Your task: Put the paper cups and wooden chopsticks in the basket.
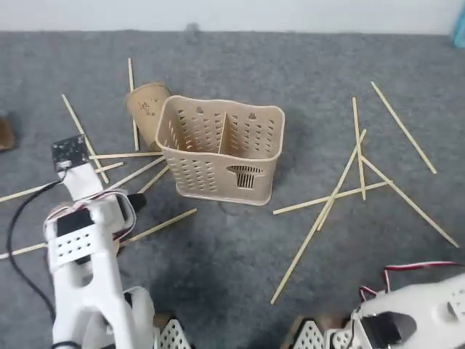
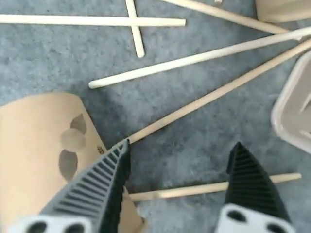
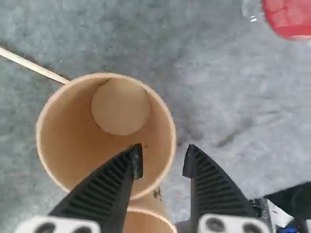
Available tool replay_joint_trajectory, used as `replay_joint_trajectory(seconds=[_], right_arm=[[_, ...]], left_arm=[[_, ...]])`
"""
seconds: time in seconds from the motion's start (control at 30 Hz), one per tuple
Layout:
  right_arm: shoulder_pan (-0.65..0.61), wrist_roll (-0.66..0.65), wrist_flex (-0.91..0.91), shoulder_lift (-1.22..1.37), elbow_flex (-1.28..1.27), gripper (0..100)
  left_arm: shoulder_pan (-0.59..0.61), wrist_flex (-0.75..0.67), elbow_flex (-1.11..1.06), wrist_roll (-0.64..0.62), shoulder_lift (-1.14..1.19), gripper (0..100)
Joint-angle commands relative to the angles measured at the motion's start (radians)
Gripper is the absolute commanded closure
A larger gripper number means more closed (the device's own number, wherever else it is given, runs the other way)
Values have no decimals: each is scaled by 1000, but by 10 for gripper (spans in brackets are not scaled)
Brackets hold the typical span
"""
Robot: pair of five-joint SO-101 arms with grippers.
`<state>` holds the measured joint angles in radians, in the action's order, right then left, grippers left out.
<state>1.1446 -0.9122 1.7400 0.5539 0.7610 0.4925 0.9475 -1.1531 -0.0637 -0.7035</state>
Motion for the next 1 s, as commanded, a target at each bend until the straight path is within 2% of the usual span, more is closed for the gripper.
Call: replay_joint_trajectory(seconds=[0.0,0.1,0.23,0.3,0.37,0.53,0.77,0.97], right_arm=[[-8,-25,8,27,51,843],[-12,-17,-21,65,52,857],[-36,14,-24,47,52,998],[-54,52,-25,19,52,969],[-79,66,-28,-15,52,996],[-145,80,-33,-102,52,992],[-242,258,-48,-234,52,992],[-372,470,-12,-374,52,992]], left_arm=[[3,-26,5,9,-20,691],[3,-26,4,9,-20,691],[0,-26,4,9,-20,691],[0,-26,-2,9,-20,691],[0,-26,-4,9,-20,691],[0,-26,-4,9,-20,691],[-2,-35,-5,9,-20,691],[-2,-44,-7,9,-20,691]])
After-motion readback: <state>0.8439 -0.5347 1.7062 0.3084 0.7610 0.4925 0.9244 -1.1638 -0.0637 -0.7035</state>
